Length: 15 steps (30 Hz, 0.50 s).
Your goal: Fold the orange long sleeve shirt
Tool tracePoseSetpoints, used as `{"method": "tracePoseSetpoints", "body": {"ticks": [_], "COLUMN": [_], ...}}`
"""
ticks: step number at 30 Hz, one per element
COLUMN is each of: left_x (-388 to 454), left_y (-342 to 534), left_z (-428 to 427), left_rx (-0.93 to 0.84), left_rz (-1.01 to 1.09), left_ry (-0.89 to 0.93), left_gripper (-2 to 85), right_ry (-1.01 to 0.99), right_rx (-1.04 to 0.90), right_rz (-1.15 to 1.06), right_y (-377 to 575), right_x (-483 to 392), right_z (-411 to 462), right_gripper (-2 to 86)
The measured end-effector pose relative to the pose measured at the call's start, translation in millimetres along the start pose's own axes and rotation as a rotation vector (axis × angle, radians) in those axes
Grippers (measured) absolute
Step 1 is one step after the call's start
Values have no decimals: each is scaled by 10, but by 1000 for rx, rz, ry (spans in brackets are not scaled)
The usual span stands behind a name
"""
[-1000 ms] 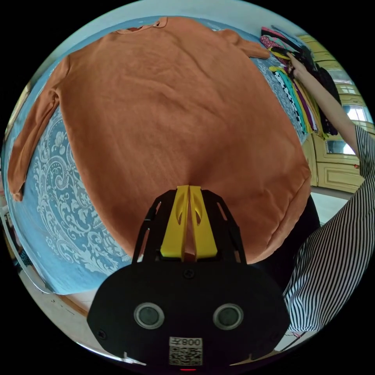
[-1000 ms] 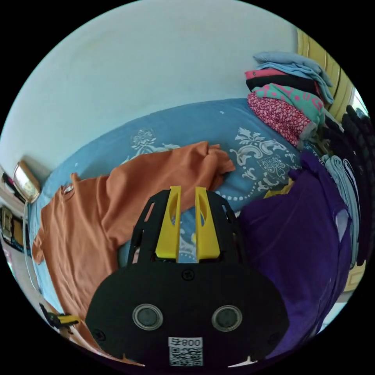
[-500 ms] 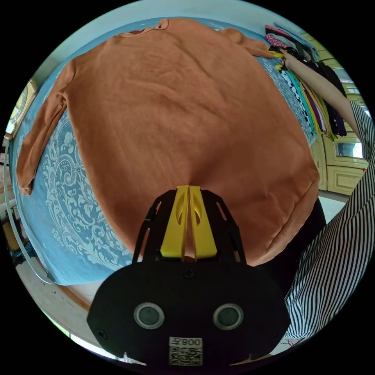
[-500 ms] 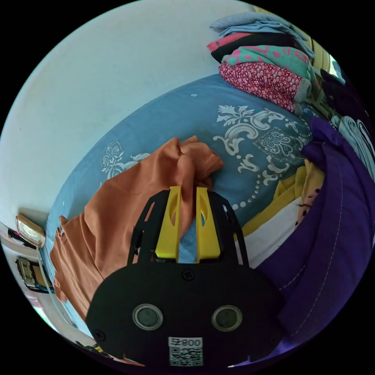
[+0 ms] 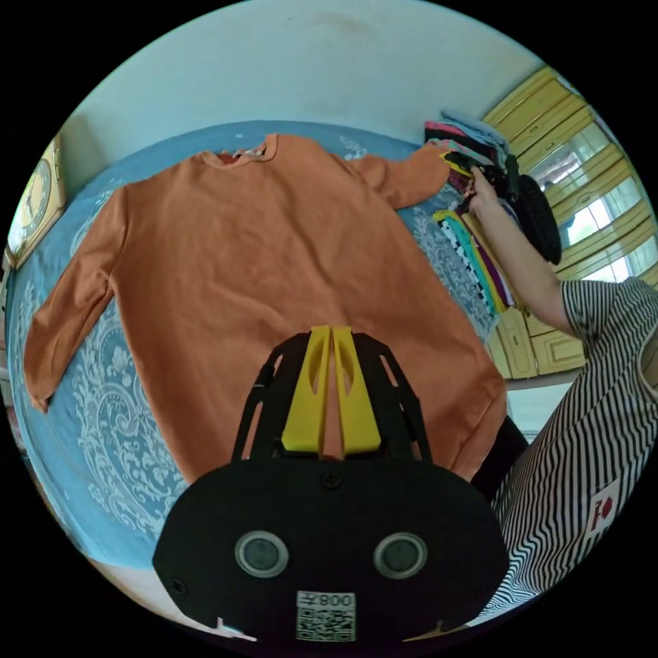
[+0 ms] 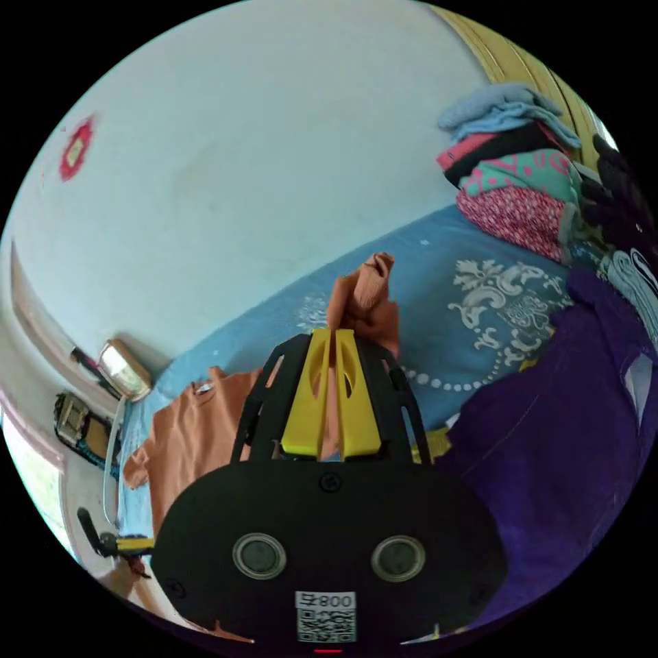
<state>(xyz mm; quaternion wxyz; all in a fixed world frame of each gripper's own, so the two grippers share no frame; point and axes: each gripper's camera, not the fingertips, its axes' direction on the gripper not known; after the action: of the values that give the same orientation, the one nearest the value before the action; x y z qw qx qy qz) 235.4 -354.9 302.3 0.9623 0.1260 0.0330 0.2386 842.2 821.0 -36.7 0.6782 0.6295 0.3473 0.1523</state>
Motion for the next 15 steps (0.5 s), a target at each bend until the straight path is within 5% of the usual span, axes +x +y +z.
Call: {"method": "tracePoseSetpoints", "body": {"ticks": [15], "left_x": [-1276], "left_y": [-299], "left_z": [-778], "left_rx": [376], "left_rz": [-236], "left_ry": [390], "left_gripper": [53], "right_ry": [-421], "right_rx": [-171], "right_rz": [-488], "right_y": [694], "right_x": [-1861], "right_z": [348], "right_gripper": [9]}}
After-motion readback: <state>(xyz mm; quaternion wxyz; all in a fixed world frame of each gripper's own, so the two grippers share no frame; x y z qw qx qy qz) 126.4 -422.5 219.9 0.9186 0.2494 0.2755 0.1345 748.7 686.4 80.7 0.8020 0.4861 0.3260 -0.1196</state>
